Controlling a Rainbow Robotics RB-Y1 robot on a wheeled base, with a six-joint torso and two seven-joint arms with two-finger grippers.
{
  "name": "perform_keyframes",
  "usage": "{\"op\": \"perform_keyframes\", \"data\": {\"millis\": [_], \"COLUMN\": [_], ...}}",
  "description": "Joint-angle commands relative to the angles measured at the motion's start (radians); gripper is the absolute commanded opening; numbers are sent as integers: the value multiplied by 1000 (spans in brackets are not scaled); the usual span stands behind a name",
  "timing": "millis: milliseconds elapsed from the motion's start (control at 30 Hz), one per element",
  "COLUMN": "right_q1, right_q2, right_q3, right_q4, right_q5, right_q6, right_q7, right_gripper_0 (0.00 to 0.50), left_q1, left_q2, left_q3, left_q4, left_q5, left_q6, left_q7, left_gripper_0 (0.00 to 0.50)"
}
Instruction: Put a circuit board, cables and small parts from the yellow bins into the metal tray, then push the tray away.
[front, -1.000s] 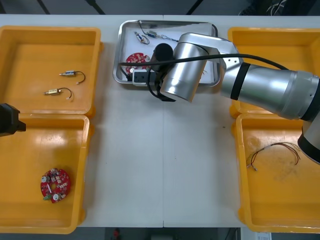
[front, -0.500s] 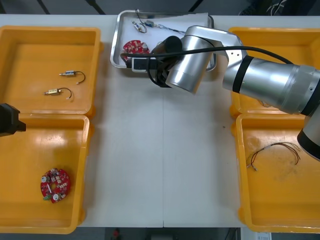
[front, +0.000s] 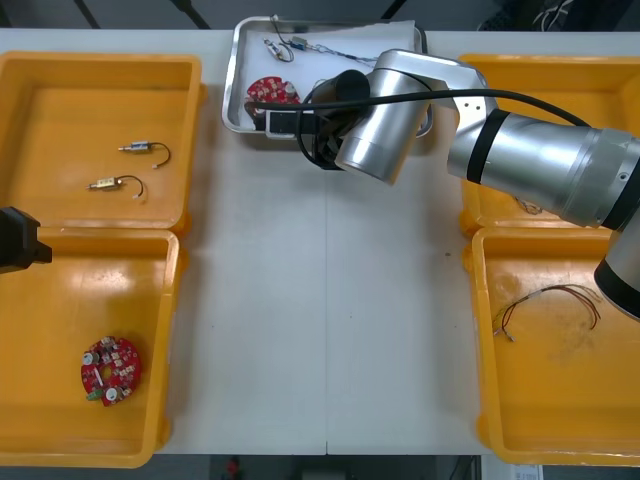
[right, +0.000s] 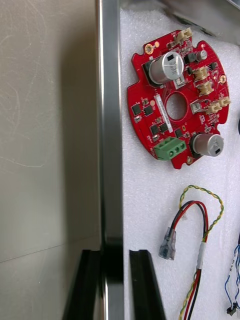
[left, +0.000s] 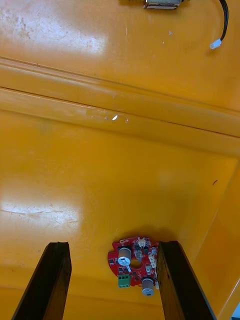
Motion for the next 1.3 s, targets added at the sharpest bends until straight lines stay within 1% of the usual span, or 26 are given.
{"op": "perform_keyframes", "data": {"millis": [33, 67, 100, 200, 333, 533, 567, 600, 667, 800, 867, 900, 967, 1000, 1067, 1100, 1167, 1200, 1267, 1300], "right_q1": [-62, -64, -64, -64, -62, -56, -45, -36, -6, 50, 85, 96, 142, 155, 209, 221, 274, 283, 338, 350], "right_q2": [12, 12, 12, 8, -2, -37, -46, -51, -68, -107, -146, -157, -198, -207, -247, -258, -301, -310, -347, -356], "right_q3": [7, 5, 2, -12, -52, -162, -200, -219, -291, -389, -438, -452, -501, -515, -568, -582, -633, -645, -699, -710], "right_q4": [1, 1, 1, -4, -39, -165, -200, -217, -268, -366, -447, -467, -553, -574, -648, -666, -734, -748, -804, -817], "right_q5": [-53, -66, -73, -105, -108, -109, -109, -111, -132, -158, -172, -177, -191, -195, -212, -214, -228, -232, -257, -264], "right_q6": [4, 4, 4, 12, 68, 239, 286, 308, 374, 469, 526, 536, 584, 598, 653, 665, 716, 726, 771, 783], "right_q7": [4, 2, 1, -2, -4, -13, -21, -25, -37, -67, -126, -142, -215, -232, -306, -323, -386, -403, -478, -496], "right_gripper_0": [417, 468, 500, 500, 500, 500, 500, 500, 500, 500, 500, 500, 500, 500, 500, 500, 500, 500, 500, 500], "left_q1": [8, 8, 8, 8, 8, 8, 8, 8, 8, 8, 8, 8, 8, 8, 8, 8, 8, 8, 8, 8], "left_q2": [49, 49, 49, 49, 49, 49, 49, 49, 49, 49, 49, 49, 49, 49, 49, 49, 49, 49, 49, 49], "left_q3": [-7, -7, -7, -7, -7, -7, -7, -7, -7, -7, -7, -7, -7, -7, -7, -7, -7, -7, -7, -7], "left_q4": [-20, -20, -20, -20, -20, -20, -20, -20, -20, -20, -20, -20, -20, -20, -20, -20, -20, -20, -20, -20], "left_q5": [-4, -4, -4, -4, -4, -4, -4, -4, -4, -4, -4, -4, -4, -4, -4, -4, -4, -4, -4, -4], "left_q6": [-9, -9, -9, -9, -9, -9, -9, -9, -9, -9, -9, -9, -9, -9, -9, -9, -9, -9, -9, -9], "left_q7": [-61, -61, -61, -61, -61, -61, -61, -61, -61, -61, -61, -61, -61, -61, -61, -61, -61, -61, -61, -61], "left_gripper_0": [500, 500, 500, 500, 500, 500, 500, 500, 500, 500, 500, 500, 500, 500, 500, 500, 500, 500, 500, 500]}}
